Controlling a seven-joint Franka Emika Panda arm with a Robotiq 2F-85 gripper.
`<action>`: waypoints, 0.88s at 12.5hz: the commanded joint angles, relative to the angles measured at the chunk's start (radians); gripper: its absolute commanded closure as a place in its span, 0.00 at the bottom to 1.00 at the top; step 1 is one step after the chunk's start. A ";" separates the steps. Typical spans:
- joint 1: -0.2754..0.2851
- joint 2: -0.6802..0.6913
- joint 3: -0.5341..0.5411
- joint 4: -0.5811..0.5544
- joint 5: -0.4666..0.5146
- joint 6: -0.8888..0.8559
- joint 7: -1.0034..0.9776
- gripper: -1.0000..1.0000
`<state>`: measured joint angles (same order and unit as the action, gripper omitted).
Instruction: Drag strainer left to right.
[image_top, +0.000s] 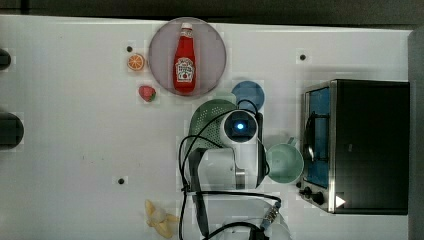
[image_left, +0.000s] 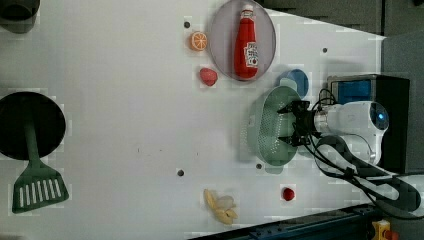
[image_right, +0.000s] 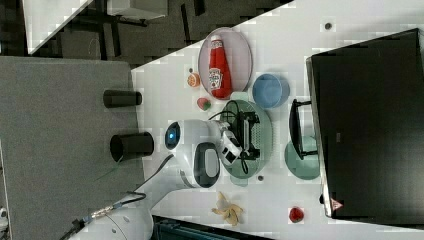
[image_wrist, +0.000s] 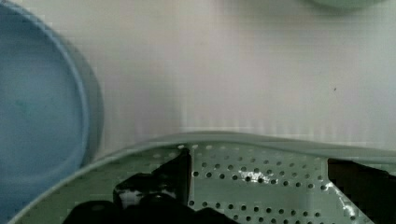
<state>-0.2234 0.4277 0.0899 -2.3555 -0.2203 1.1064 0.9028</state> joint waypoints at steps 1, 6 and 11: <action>-0.011 -0.023 -0.050 0.004 -0.010 0.012 -0.106 0.00; -0.011 -0.095 -0.020 0.011 -0.010 0.024 -0.193 0.00; -0.010 -0.357 0.050 0.084 -0.009 -0.241 -0.522 0.00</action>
<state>-0.2571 0.1477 0.1181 -2.3398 -0.2218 0.8604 0.5425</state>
